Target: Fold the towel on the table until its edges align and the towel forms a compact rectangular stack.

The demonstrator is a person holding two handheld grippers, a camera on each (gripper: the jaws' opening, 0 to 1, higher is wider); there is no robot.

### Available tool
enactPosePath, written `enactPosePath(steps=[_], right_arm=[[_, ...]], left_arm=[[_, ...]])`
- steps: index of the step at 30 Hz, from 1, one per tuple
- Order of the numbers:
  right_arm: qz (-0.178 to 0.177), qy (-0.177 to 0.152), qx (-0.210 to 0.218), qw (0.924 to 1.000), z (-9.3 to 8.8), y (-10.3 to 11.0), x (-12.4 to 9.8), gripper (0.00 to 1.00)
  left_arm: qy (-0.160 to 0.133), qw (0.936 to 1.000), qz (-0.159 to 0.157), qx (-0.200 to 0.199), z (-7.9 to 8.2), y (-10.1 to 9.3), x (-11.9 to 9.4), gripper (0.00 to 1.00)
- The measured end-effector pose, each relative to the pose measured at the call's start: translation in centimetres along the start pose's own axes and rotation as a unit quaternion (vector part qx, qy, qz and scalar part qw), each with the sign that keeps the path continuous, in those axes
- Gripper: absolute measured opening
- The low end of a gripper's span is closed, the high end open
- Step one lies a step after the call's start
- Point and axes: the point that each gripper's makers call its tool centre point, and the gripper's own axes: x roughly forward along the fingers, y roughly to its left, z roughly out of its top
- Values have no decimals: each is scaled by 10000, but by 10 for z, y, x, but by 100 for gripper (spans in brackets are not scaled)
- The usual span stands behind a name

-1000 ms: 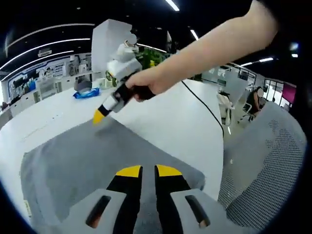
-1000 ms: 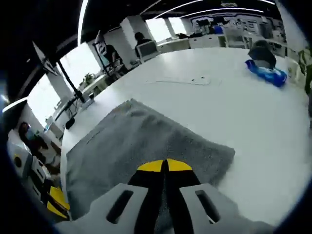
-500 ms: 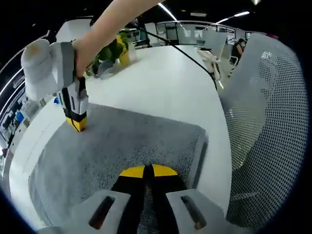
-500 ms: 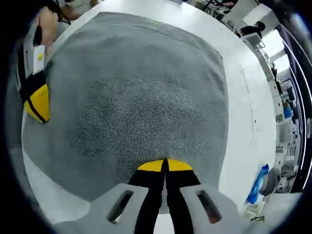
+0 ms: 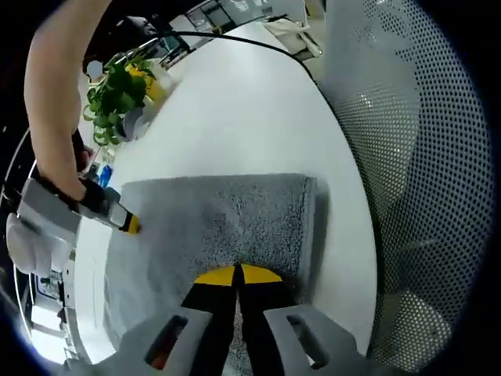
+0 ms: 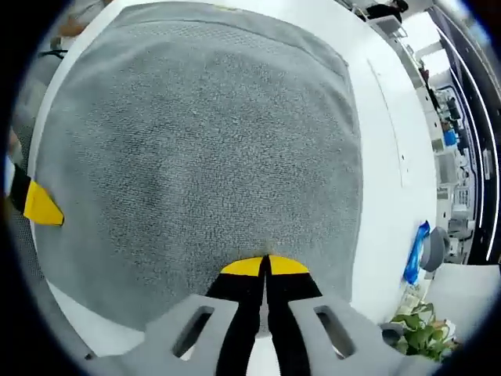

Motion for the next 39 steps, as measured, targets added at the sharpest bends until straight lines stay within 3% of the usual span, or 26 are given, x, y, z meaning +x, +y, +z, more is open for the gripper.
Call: enactPosePath(steps=[6, 11, 14, 18, 20, 24, 31, 39], right_arm=[[88, 270, 26, 9996, -8, 6, -3, 0], [186, 421, 251, 9986, -17, 10, -4, 0], [174, 474, 284, 9983, -22, 12, -4, 0], [136, 523, 121, 9985, -29, 16, -7, 0], [165, 520, -165, 9984, -32, 17, -7, 0], [235, 638, -267, 9973, -36, 19, -7, 0], [483, 464, -40, 9977, -39, 19, -9, 0], [226, 323, 141, 9991, -39, 22, -9, 0]], left_arm=[[274, 9994, -29, -205, -10, -2, -6, 0], [427, 9990, 18, 144, -14, -4, -8, 1], [259, 9985, -15, 478, -13, -4, -8, 1], [164, 9998, -79, 102, -14, -2, -7, 1], [171, 9998, -86, 59, -14, -2, -7, 1], [275, 9996, -106, 24, -14, -3, -7, 1], [361, 9993, -137, -3, -15, -4, -8, 1], [466, 9987, -204, -3, -20, -5, -11, 1]])
